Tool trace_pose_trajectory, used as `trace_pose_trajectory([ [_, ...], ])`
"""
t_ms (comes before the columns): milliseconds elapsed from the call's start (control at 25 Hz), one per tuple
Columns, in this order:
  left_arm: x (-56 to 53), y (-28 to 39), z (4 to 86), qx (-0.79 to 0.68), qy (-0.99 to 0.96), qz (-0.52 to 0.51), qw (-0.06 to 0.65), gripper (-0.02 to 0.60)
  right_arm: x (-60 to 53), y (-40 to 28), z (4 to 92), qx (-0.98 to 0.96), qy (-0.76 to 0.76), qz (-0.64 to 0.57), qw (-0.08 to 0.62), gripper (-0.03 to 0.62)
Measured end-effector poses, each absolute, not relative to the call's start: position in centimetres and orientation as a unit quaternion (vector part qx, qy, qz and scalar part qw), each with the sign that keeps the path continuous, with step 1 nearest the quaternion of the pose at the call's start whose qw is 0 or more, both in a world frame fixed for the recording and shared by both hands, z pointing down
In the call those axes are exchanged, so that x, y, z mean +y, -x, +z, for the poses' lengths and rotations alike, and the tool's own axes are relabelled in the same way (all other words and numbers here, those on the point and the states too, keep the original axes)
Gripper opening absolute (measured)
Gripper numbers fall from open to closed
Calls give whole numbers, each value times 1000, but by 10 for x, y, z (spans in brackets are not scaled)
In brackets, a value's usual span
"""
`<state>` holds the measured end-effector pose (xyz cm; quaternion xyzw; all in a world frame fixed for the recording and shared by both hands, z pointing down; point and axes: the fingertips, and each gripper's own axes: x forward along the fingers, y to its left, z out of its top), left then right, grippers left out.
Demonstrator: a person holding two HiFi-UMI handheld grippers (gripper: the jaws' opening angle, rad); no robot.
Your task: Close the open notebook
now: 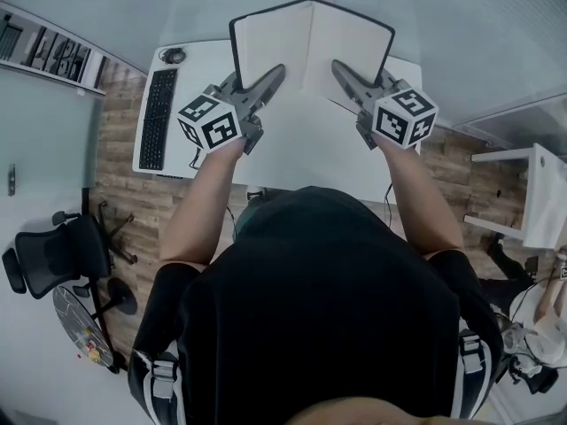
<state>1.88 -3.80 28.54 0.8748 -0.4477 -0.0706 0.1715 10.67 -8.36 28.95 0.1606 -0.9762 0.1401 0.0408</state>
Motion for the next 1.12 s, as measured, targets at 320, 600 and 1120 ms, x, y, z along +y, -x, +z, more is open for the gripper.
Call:
trace_pose_trajectory([
  [320,-30,-7,295,-442,-876,-75,177,60,-76,-95,298,-976,-163,138,51,57],
  [600,-32,12,305,-428,-880,-82,189,61,-74,-77,305,-972,-180,139,60,57],
  [1120,-54,82,332,-393,-886,-86,229,60,-87,-12,328,-961,-217,147,92,57],
])
